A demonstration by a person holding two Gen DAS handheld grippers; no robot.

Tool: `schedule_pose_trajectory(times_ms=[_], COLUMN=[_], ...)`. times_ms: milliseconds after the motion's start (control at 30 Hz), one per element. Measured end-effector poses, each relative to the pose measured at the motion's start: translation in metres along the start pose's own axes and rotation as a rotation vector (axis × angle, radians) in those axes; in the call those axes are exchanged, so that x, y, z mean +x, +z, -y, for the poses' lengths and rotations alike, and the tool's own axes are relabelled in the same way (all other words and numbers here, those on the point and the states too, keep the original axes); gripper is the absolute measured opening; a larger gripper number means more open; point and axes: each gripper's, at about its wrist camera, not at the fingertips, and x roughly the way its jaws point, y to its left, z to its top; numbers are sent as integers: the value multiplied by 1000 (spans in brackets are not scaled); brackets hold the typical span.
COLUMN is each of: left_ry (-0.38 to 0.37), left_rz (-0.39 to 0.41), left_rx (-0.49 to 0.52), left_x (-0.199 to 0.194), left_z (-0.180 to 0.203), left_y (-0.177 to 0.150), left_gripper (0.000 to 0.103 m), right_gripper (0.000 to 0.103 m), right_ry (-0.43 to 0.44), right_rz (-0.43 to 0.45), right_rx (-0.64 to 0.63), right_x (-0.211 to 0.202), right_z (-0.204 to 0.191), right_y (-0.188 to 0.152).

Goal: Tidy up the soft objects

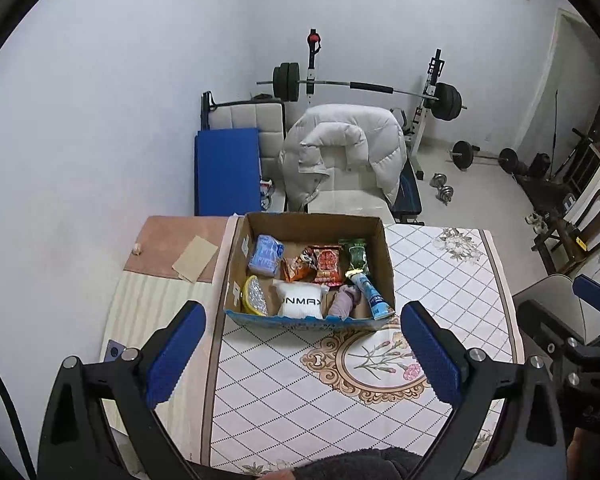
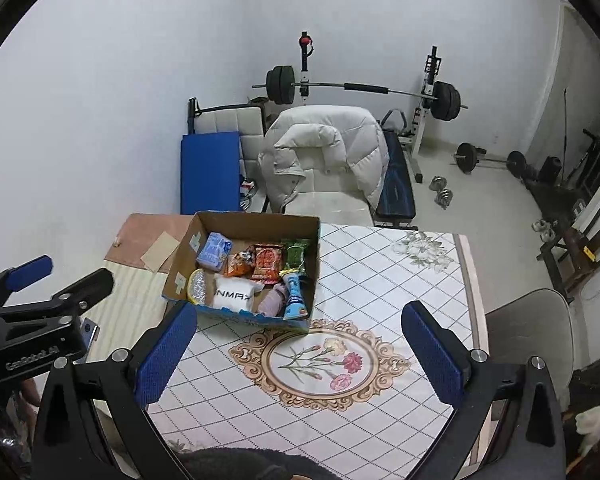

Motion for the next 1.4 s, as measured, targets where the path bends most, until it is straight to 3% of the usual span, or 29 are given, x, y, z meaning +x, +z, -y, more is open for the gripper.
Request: schedule_pose_trajectory(times_ms=[400,733,1400], left_ry=[55,68,53], left_rz=[12,15,-5], left_rx=[-17,-24,-16], left_x=[26,31,36], left_z=[-1,0,6], left_y=[3,3,-1], left_gripper=[103,103,103], right_gripper=[103,103,103], right_ry=[-73,-76,-82], right_rz=[22,-14,-17], right_rx=[30,34,25], right_x=[24,44,42], right_z=[13,17,23], right_y=[8,7,4])
